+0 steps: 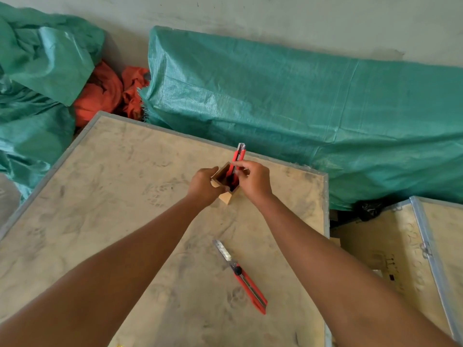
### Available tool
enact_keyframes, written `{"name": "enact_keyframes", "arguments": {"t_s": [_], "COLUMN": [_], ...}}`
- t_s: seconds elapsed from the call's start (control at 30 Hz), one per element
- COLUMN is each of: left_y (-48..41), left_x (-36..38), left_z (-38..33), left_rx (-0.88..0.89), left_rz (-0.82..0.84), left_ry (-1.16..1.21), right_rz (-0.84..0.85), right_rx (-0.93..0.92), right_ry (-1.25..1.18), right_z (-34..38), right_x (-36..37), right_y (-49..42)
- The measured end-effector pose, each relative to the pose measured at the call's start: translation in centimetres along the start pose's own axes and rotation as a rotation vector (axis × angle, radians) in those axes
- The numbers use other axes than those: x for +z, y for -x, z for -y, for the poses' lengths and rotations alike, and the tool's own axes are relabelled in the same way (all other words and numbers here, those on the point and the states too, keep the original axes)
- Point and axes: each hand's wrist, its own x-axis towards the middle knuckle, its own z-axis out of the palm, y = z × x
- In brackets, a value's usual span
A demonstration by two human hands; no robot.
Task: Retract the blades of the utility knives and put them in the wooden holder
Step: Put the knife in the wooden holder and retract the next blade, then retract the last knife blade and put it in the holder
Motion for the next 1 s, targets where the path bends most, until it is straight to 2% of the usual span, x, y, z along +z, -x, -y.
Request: {"name": "enact_keyframes", "arguments": {"t_s": [0.17, 0.67, 0.83, 1.0], "left_y": [-0.3, 0.7, 5.3, 12.1], "left_x": [0.3, 1.2, 1.6, 4.3], "left_z": [0.6, 1.2, 1.6, 3.3], "left_rx": [0.098, 0.053, -0.004, -0.104], "left_rz": [-0.008, -0.051, -0.108, -0.119], "left_ry": [-0.023, -0.029, 0.045, 0.109], "right_rz": [0.064, 0.024, 0.065, 0.219], "right_rx": [-0.019, -0.018, -0.038, 0.066], "right_ry": [0.061, 0.012, 0.023, 0.002], "right_z": [-0.6, -1.0, -2.1, -4.0], "right_x": [1.4, 0.0, -1.9, -3.1], "right_y": [0.2, 3.0, 6.6, 10.4]}}
